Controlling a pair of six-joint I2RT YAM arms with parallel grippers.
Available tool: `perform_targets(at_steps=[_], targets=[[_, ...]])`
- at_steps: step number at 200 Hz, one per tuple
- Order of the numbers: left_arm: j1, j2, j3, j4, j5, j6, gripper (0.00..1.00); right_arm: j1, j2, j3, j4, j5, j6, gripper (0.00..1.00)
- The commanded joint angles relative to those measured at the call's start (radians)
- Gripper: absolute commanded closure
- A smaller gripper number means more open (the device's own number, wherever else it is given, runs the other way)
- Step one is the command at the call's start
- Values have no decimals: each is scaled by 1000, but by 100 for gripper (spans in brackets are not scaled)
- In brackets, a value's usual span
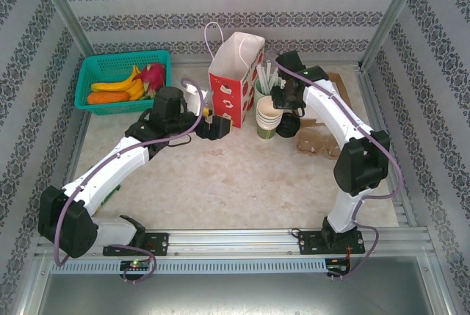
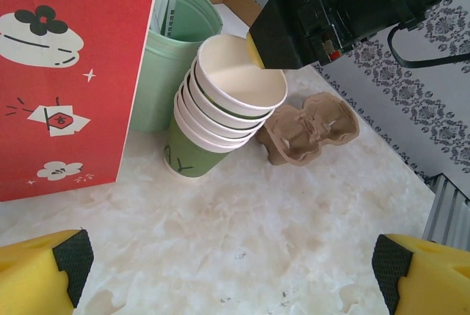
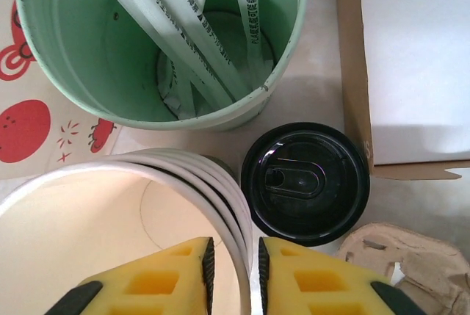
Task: Pack the takeout coffee
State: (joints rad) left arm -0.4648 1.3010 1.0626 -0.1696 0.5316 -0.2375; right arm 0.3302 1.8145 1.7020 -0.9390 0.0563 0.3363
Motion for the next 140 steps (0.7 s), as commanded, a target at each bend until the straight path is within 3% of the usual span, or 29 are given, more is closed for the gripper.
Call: perform_targets(at_steps=[1, 68, 140], targets=[[-8, 1, -1, -12, 10, 25, 1, 6, 17, 34, -37, 18, -20, 81], [-9, -4, -11, -8, -59, 15, 1, 7, -28, 22, -9, -13, -38, 100], [-9, 0, -1, -23, -113, -21, 1, -8, -63, 19, 41, -97, -62, 100]])
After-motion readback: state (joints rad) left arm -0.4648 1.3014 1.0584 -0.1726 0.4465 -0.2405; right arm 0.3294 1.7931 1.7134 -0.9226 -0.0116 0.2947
